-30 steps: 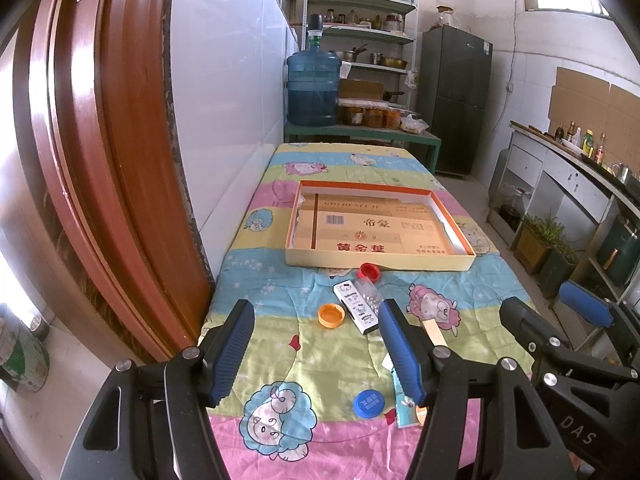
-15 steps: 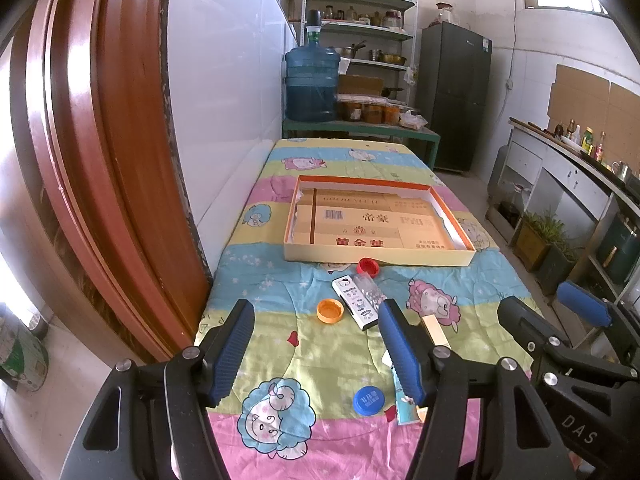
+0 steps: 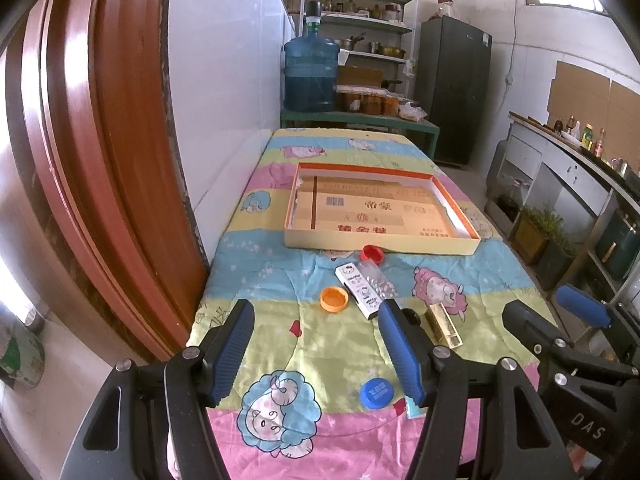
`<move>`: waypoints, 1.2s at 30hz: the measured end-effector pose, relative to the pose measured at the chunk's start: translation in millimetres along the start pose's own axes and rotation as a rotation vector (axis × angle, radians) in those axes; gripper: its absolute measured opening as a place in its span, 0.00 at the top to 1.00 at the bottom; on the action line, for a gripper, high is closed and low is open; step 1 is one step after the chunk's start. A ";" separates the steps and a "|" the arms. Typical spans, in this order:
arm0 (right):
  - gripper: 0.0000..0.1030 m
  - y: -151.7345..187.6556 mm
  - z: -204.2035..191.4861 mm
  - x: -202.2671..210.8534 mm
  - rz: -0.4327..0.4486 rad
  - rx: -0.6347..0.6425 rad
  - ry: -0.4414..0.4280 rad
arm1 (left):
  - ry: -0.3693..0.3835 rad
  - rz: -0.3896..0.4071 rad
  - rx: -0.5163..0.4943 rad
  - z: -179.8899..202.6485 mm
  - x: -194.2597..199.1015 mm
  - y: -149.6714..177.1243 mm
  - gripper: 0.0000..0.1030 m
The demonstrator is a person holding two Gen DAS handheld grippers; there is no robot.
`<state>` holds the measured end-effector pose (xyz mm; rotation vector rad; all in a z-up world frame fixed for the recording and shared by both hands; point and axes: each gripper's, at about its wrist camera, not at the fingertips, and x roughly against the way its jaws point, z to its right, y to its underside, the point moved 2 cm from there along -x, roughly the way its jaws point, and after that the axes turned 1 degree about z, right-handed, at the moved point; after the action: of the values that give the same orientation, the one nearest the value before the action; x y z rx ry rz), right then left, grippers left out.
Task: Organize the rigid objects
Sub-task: 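Move the left tool to the blue cap while the right tool approaches the orange cap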
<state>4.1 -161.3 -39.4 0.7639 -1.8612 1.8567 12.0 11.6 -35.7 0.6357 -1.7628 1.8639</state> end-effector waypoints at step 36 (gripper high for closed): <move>0.26 83.0 4.4 -54.3 -0.200 -0.018 -0.193 | 0.274 -0.171 -0.164 23.1 -72.7 81.0 0.51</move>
<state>-6.0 -163.1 -138.1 1.1138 -1.8347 1.6899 16.2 -17.5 -143.0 0.4308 -1.6084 1.5887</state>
